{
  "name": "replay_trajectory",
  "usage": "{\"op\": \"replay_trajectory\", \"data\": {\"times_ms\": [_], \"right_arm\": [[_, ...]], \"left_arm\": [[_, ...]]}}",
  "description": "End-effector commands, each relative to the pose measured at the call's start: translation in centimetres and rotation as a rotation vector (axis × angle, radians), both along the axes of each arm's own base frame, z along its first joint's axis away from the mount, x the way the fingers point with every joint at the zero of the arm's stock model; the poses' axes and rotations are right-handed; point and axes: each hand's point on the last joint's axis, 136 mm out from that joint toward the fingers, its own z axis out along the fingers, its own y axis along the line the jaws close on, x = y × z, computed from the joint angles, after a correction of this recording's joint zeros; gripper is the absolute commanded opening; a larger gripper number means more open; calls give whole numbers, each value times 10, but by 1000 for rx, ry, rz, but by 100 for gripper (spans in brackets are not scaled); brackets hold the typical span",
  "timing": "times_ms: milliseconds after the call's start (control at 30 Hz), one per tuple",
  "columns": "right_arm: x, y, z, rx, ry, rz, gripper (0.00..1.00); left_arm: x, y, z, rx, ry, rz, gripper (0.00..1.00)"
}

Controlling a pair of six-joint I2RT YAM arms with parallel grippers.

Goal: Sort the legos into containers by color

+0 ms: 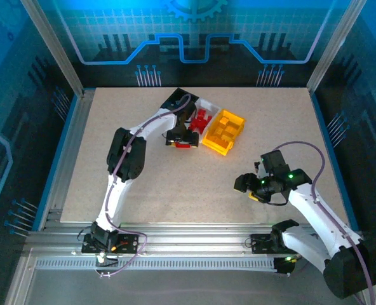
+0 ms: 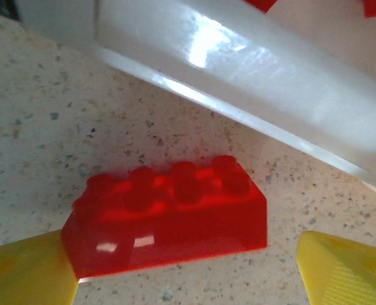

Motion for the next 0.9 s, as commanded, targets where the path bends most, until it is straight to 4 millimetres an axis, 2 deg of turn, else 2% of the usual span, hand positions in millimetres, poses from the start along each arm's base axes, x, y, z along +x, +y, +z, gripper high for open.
{"op": "replay_trajectory", "data": {"times_ms": [0,467,667,867], "right_arm": [[-5,0,-2,-10,9,16,69],[-9,-3,0,-11,-19,-1,68],[-17,-6,-5,-8,-14,-14,68],[-17,1,-15,25,25,-2,68]], "left_arm": [[2,-1,-1,19,10,23,85],[-21,4,-15,65,65,27,70],[-23,5,-13,66,58,21,68],[-19,4,-13,67,48,23,68]]}}
